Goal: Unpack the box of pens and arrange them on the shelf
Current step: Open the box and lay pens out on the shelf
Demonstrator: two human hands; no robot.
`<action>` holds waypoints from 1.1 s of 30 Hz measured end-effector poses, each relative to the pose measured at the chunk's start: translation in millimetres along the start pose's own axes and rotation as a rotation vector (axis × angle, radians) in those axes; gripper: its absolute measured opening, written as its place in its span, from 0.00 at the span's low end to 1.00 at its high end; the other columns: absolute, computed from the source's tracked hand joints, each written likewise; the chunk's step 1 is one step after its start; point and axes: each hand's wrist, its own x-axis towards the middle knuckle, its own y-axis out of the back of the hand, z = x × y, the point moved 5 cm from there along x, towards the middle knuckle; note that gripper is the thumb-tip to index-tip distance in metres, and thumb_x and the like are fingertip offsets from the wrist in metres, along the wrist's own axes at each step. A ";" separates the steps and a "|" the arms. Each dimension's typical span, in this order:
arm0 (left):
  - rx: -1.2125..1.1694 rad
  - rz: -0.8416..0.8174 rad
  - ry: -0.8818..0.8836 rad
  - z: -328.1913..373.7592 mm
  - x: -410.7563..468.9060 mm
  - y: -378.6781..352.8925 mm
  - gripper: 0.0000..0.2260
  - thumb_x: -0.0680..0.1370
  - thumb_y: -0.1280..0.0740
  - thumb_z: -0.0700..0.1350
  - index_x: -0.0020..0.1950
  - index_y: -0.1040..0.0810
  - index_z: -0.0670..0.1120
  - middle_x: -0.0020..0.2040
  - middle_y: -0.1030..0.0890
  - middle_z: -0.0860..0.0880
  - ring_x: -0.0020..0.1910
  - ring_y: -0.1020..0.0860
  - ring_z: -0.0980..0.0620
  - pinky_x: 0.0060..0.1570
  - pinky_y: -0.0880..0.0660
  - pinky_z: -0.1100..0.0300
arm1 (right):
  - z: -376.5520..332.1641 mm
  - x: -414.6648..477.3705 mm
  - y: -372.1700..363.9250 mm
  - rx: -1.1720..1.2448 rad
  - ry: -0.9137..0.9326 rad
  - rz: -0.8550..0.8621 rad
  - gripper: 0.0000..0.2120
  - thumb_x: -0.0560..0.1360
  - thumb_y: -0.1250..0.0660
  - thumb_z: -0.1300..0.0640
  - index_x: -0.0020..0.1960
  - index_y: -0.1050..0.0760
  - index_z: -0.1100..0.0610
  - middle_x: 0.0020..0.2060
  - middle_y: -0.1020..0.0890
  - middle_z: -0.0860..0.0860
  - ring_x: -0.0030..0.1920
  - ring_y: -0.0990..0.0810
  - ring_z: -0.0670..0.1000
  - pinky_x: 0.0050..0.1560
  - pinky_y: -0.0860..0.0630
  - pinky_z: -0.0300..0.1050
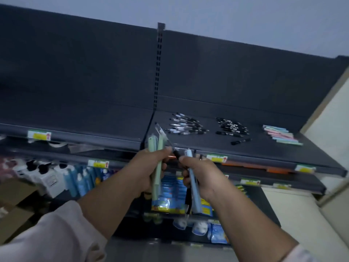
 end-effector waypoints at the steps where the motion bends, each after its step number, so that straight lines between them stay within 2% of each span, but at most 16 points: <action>1: -0.006 -0.016 0.013 -4.5 0.7 -14.1 0.08 0.75 0.30 0.48 0.41 0.24 0.45 0.30 0.26 0.50 0.24 0.29 0.55 0.27 0.31 0.62 | -3.3 -1.6 20.6 -0.018 0.009 0.026 0.04 0.75 0.33 0.64 0.43 0.26 0.60 0.29 0.26 0.53 0.24 0.31 0.47 0.22 0.36 0.37; 5: -0.027 -0.044 0.085 -19.4 4.6 -55.4 0.11 0.77 0.33 0.52 0.41 0.24 0.45 0.28 0.25 0.51 0.24 0.28 0.55 0.23 0.30 0.64 | -12.1 -4.0 89.7 -0.084 0.024 0.090 0.05 0.74 0.31 0.63 0.43 0.26 0.61 0.30 0.29 0.54 0.24 0.31 0.48 0.22 0.36 0.38; 10: 0.011 -0.070 0.137 -23.0 12.0 -87.7 0.10 0.79 0.35 0.49 0.44 0.24 0.44 0.32 0.25 0.50 0.29 0.28 0.53 0.24 0.31 0.63 | -27.6 16.1 139.2 -0.162 0.047 0.157 0.10 0.73 0.29 0.61 0.50 0.28 0.62 0.32 0.28 0.55 0.26 0.30 0.49 0.23 0.34 0.39; 13: 0.061 -0.046 0.135 -19.3 28.8 -88.6 0.09 0.79 0.35 0.49 0.46 0.23 0.43 0.35 0.24 0.49 0.32 0.26 0.53 0.28 0.31 0.60 | -36.5 37.2 147.3 -0.183 0.040 0.175 0.11 0.73 0.30 0.63 0.53 0.27 0.63 0.33 0.28 0.55 0.27 0.30 0.49 0.24 0.33 0.39; 18: 0.053 0.010 0.172 -14.5 80.9 -76.1 0.09 0.78 0.34 0.49 0.47 0.22 0.44 0.38 0.22 0.49 0.34 0.25 0.52 0.34 0.30 0.58 | -55.3 88.0 145.3 -0.272 0.035 0.185 0.08 0.74 0.31 0.62 0.51 0.28 0.60 0.34 0.27 0.55 0.27 0.29 0.49 0.27 0.32 0.42; 23: 0.065 -0.015 0.159 10.3 137.9 -69.8 0.10 0.77 0.33 0.49 0.50 0.20 0.43 0.38 0.21 0.48 0.35 0.24 0.51 0.34 0.29 0.58 | -75.6 149.3 133.4 -0.420 0.018 0.196 0.15 0.74 0.31 0.61 0.58 0.28 0.61 0.36 0.26 0.54 0.25 0.29 0.48 0.25 0.32 0.38; 28: 0.095 -0.047 0.164 29.0 189.2 -62.5 0.10 0.78 0.33 0.48 0.52 0.19 0.43 0.39 0.19 0.47 0.37 0.22 0.51 0.37 0.27 0.58 | -88.9 200.2 114.6 -0.476 -0.004 0.171 0.05 0.74 0.32 0.64 0.46 0.29 0.58 0.34 0.27 0.53 0.27 0.30 0.48 0.24 0.33 0.36; 33: 0.079 -0.004 0.209 24.6 215.4 -52.3 0.11 0.78 0.33 0.48 0.54 0.20 0.42 0.40 0.19 0.46 0.37 0.22 0.50 0.37 0.26 0.58 | -87.4 235.6 110.3 -0.578 -0.053 0.154 0.06 0.74 0.33 0.65 0.45 0.30 0.58 0.35 0.26 0.55 0.27 0.30 0.49 0.22 0.34 0.34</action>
